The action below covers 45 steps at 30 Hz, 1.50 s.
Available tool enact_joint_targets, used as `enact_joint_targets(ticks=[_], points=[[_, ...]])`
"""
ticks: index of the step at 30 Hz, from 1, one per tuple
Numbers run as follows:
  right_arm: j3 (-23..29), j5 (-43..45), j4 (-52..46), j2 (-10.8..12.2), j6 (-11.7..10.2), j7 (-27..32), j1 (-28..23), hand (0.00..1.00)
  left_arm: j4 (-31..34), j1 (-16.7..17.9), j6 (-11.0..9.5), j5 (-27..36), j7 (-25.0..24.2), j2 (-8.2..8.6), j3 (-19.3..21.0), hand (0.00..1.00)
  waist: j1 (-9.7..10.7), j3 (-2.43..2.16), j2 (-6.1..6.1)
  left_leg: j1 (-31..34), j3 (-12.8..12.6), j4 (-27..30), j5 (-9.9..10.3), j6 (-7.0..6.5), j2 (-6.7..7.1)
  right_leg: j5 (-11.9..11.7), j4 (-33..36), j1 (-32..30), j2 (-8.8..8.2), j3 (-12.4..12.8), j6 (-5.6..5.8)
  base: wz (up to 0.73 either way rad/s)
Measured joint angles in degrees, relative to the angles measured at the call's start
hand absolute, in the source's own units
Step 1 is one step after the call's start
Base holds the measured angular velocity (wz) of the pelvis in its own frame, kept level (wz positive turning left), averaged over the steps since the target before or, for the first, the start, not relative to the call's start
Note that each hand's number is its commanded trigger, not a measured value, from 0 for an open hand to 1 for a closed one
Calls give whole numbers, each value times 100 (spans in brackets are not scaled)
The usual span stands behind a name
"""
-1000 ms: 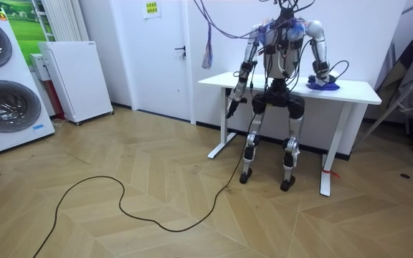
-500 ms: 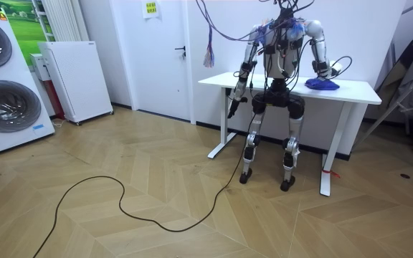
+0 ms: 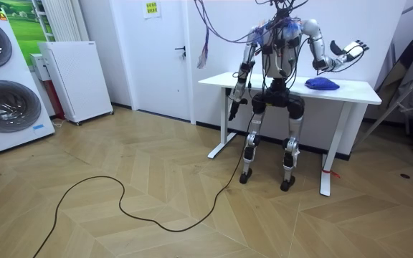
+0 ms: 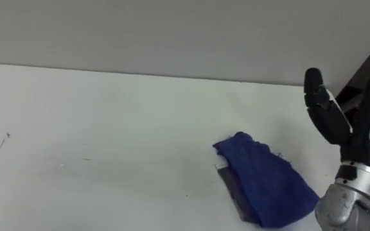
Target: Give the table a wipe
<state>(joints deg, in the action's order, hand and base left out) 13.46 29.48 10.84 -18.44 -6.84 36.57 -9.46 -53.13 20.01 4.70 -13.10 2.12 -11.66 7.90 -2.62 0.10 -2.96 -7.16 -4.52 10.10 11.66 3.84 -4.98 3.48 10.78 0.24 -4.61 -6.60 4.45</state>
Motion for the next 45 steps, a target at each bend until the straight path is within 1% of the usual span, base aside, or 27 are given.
enact_joint_targets(ticks=[3,4,7,9,10,11,12,14,17,19,21,23,25,27,28,29,32,33,36,38,39,40,41,42,43,44,45], points=[[264,-249,353,-28,46,28,13,0,-1,51,0,-7,-43,-2,178,0,78,-5,0,-8,-6,2,0,0,0,0,12,-1,0,6,-1,0],[361,-491,601,-32,54,76,16,0,1,55,2,-7,-50,-5,222,0,120,-10,0,-8,-5,3,0,0,0,1,17,-1,0,7,-1,0],[540,-924,1409,-38,221,121,14,0,-2,95,23,-7,-60,-15,338,0,191,-13,-36,-1,-6,5,1,0,0,10,29,-21,0,15,-5,0],[616,-1200,1872,-41,348,119,13,0,-1,172,45,-6,-60,-17,429,0,237,-29,-69,25,-11,5,2,-1,0,10,29,-50,0,19,-5,0],[654,-1402,2139,-42,395,117,6,0,-3,215,66,-3,-59,-18,481,0,280,-33,-73,37,-10,10,1,-2,0,10,30,-57,0,20,-5,0],[700,-1598,2464,-45,404,116,5,0,-9,246,113,-3,-59,-15,535,0,327,-26,-98,36,-10,15,0,-4,0,10,40,-58,0,20,-5,0],[720,-1700,2598,-45,440,116,2,0,-8,252,127,3,-59,-14,561,0,358,-29,-97,37,-10,19,0,-5,0,12,50,-60,0,22,-8,0],[835,-2023,3047,-49,525,108,-9,0,36,313,131,1,-58,-14,653,0,407,-60,-90,27,-18,21,2,-2,0,32,98,-80,1,41,-17,0],[937,-2313,3327,-56,559,105,-134,0,79,329,158,-12,-54,-13,748,0,452,-67,-99,12,-20,16,3,0,-1,55,126,-83,2,46,-18,0],[1048,-2688,3577,-59,542,63,-237,0,98,343,161,-8,-52,-49,776,0,569,-74,-126,13,-12,20,7,1,-5,77,102,-86,-1,42,-28,0],[1206,-2934,4035,-62,539,39,-248,0,98,357,160,4,-45,-61,799,0,614,-68,-140,13,-13,20,7,0,-6,80,100,-89,-1,57,-32,0],[1316,-3215,4574,-61,583,-24,-277,0,100,358,156,-9,-42,-60,836,0,698,-83,-166,14,-15,20,9,-1,-6,85,103,-89,0,64,-41,0],[1309,-3427,4954,-63,576,-67,-393,0,126,323,157,-8,-35,-60,842,0,716,-83,-168,11,-19,23,12,0,-6,82,93,-80,11,86,-36,0],[1288,-3665,5299,-61,690,-205,-499,0,194,316,155,-8,-35,-57,831,0,706,-82,-163,10,-34,23,14,-1,-7,81,92,-89,40,183,-35,-3],[1279,-3812,5437,-60,794,-328,-546,0,207,321,162,-5,-32,-61,831,0,707,-81,-141,4,-59,22,17,-3,-9,81,92,-97,48,215,-36,-9],[1275,-3857,5524,-61,825,-375,-554,0,199,323,167,-4,-25,-60,832,0,706,-80,-128,-6,-82,19,21,-3,-12,83,90,-97,57,247,-41,-11],[1127,-3973,5894,10,977,-740,-601,0,122,295,190,-19,-8,-51,825,0,702,-83,-102,-19,-98,23,28,-4,-13,92,92,-99,67,293,-56,-4],[1038,-3971,5954,77,1046,-877,-616,0,38,272,194,-20,-7,-39,824,0,698,-87,-90,-19,-98,26,32,-3,-13,91,93,-98,70,300,-57,0],[528,-3663,6181,277,1102,-1264,-638,0,-108,205,207,-48,28,-8,747,0,683,-84,-66,-4,-88,62,55,-17,-15,74,100,-89,71,311,-31,1],[44,-3152,6245,407,1205,-1594,-635,0,-226,166,206,-146,164,62,626,0,608,-94,4,5,-106,81,100,-72,-9,62,92,-94,55,315,-20,-2],[-87,-3011,6241,439,1220,-1663,-633,0,-241,160,206,-162,201,85,600,0,575,-97,29,5,-117,82,104,-76,-9,49,90,-92,55,315,-21,-9],[-267,-2708,6203,514,1275,-1768,-610,0,-305,121,207,-175,270,113,516,0,514,-89,76,4,-135,81,106,-76,-9,-6,76,-79,56,312,-49,-6],[-333,-2542,6201,546,1289,-1816,-573,0,-346,87,208,-219,284,135,510,0,503,-86,96,2,-133,82,105,-76,-4,-26,73,-75,57,316,-69,-4],[-374,-2130,6164,615,1325,-1881,-493,0,-428,44,221,-283,300,180,472,0,464,-88,151,-12,-131,82,103,-72,3,-30,78,-69,57,327,-76,-4],[-474,-1847,6071,662,1335,-1909,-436,0,-455,-6,239,-279,309,217,401,0,378,-82,207,-19,-130,84,90,-50,8,-31,80,-69,57,326,-74,-4],[-586,-1737,6015,667,1342,-1915,-407,0,-464,-33,239,-274,327,238,368,0,337,-78,232,-20,-124,84,87,-47,10,-32,80,-66,57,326,-73,0],[-844,-1448,5974,669,1364,-1918,-313,0,-505,-51,238,-273,384,252,223,0,257,-73,279,-34,-62,84,86,-48,26,-26,80,-47,58,321,-66,9]])
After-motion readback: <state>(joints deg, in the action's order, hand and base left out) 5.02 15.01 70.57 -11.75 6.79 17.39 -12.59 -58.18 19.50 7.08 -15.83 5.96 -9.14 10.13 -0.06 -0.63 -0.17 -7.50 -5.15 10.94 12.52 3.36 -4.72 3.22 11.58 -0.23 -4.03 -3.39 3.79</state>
